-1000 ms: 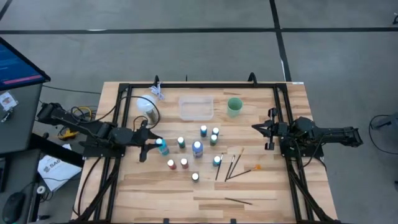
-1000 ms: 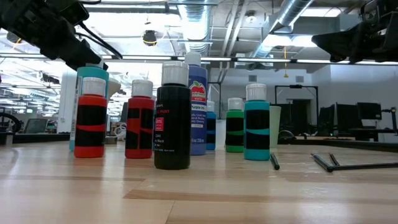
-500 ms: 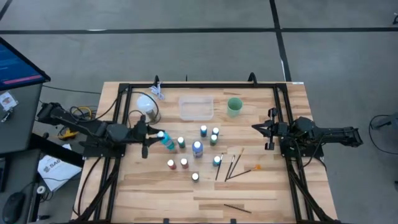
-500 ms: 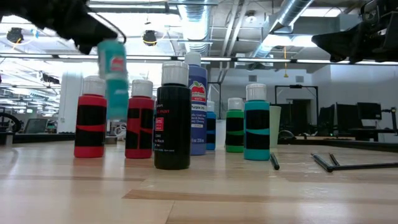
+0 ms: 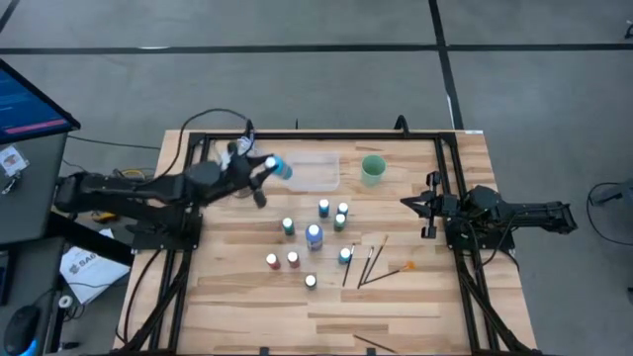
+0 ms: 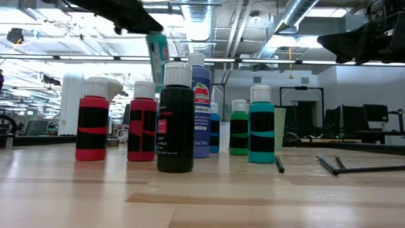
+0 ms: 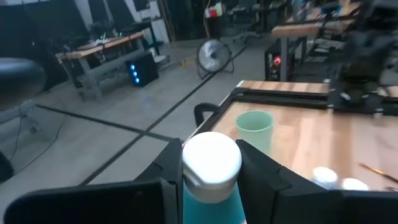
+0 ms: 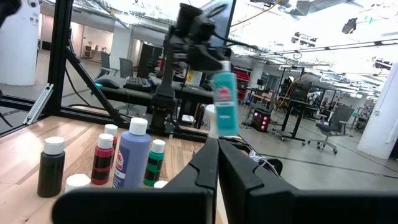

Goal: Pick & Place Paint Supplies
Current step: Put the large light blue paint bottle into the bin

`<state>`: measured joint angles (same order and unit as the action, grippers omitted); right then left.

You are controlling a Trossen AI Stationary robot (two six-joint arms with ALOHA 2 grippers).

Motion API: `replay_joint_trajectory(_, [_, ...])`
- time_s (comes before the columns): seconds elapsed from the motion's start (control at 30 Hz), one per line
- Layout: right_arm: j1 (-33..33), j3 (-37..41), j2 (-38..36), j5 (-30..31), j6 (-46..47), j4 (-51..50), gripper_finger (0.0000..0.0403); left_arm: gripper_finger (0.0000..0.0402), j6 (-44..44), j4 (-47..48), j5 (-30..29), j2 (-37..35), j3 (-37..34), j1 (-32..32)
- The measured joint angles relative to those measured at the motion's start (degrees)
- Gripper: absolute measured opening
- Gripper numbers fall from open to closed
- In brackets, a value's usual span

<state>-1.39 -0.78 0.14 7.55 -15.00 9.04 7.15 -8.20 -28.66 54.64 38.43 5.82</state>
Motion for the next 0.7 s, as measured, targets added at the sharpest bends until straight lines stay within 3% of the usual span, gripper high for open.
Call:
replay_joint_trajectory(0.17, [0.02, 0.00, 0.00, 0.00, 0.02, 0.00, 0.0006, 0.0078, -0.38, -0.14, 9.67, 6.75, 2.46, 9.72])
replay_joint_trajectory(0.33, [0.02, 0.00, 0.00, 0.00, 0.00, 0.00, 0.0006, 0.0078, -1.36, -0.19, 11.44, 10.82, 2.36, 15.33])
replay_joint_trajectory(0.7, [0.01, 0.00, 0.00, -0.01, 0.00, 0.00, 0.0006, 0.0079, -1.59, -9.41, 19.32, 16.59, 2.35, 19.41])
